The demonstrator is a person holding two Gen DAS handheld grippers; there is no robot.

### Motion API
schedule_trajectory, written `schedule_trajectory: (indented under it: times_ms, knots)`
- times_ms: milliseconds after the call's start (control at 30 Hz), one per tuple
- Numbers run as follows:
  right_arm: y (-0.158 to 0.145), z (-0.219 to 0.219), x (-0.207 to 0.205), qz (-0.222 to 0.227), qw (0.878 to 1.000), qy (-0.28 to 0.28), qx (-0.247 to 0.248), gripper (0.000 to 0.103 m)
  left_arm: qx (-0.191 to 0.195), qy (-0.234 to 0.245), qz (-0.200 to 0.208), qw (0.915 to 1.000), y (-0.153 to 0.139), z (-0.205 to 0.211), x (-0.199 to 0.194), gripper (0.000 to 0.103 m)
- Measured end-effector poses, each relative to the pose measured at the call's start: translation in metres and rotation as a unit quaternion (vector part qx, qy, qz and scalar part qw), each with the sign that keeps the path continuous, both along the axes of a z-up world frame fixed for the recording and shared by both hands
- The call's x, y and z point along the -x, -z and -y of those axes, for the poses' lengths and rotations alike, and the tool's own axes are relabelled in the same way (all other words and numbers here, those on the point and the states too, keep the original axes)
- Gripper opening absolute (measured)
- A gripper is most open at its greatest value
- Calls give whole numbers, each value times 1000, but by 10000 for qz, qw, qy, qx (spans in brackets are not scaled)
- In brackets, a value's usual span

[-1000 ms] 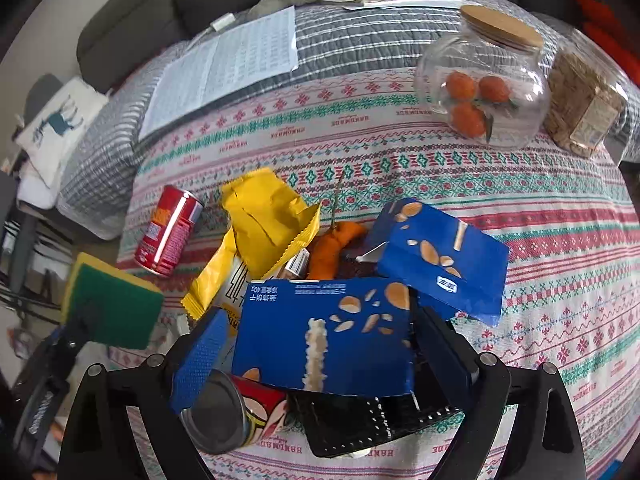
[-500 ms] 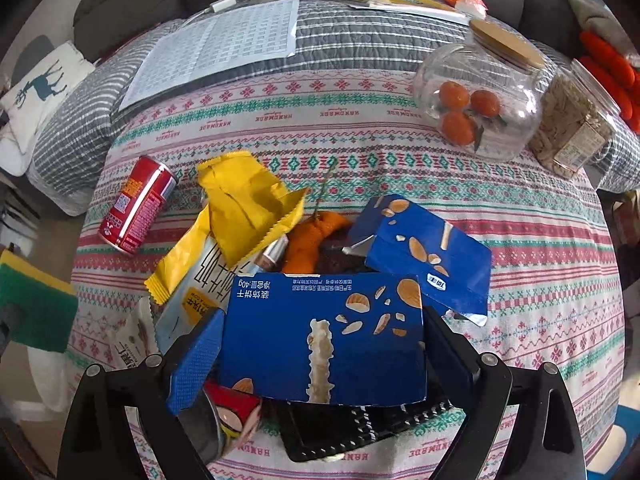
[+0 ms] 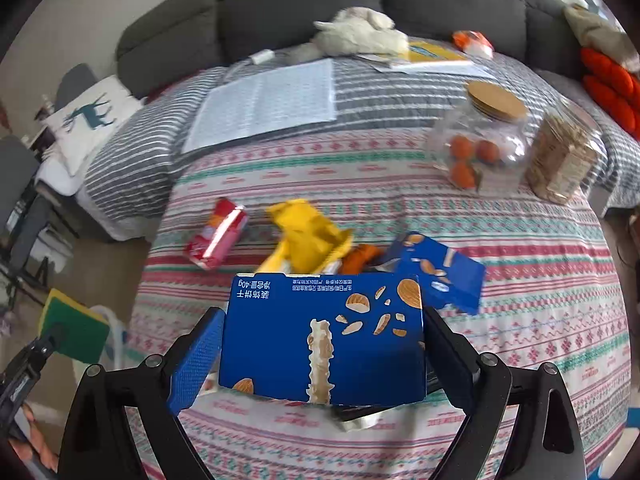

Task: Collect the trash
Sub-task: 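Carry the sponge with the left tool and the blue box with the right tool to the bin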

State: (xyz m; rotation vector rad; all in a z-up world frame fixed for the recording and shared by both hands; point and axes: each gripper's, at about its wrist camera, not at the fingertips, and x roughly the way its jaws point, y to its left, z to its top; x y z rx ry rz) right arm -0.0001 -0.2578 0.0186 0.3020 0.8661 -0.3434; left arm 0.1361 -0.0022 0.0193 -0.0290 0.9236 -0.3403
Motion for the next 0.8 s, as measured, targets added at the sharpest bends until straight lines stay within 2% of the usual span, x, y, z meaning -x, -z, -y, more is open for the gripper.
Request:
schedule_trajectory:
  times_ms: [300, 533, 567, 600, 633, 667, 733, 800]
  knots:
    - [5, -78, -26, 106, 9974, -719, 14, 96, -202, -711, -213, 9970, 20, -78, -8, 33]
    - [23, -129, -53, -15, 9932, -1161, -1, 96, -260, -1021, -443, 9934, 42, -111, -23, 37]
    - [26, -138, -58, -43, 9923, -1237, 16, 96, -305, -1038, -450, 9931, 44, -113, -25, 46]
    - [28, -143, -61, -61, 9917, -1282, 26, 96, -398, -1081, -463, 9923, 46, -115, -26, 61]
    - [31, -152, -64, -89, 9908, -1346, 40, 96, -513, -1168, -434, 9909, 46, -118, -26, 70]
    - [34, -158, -67, -112, 9902, -1390, 45, 96, -588, -1228, -391, 9899, 47, -121, -25, 83]
    - [40, -171, -73, -174, 9887, -1489, 36, 96, -727, -1296, -313, 9884, 46, -128, -23, 86]
    - [46, -184, -80, -229, 9873, -1570, 21, 96, -873, -1357, -357, 9863, 47, -138, -20, 94]
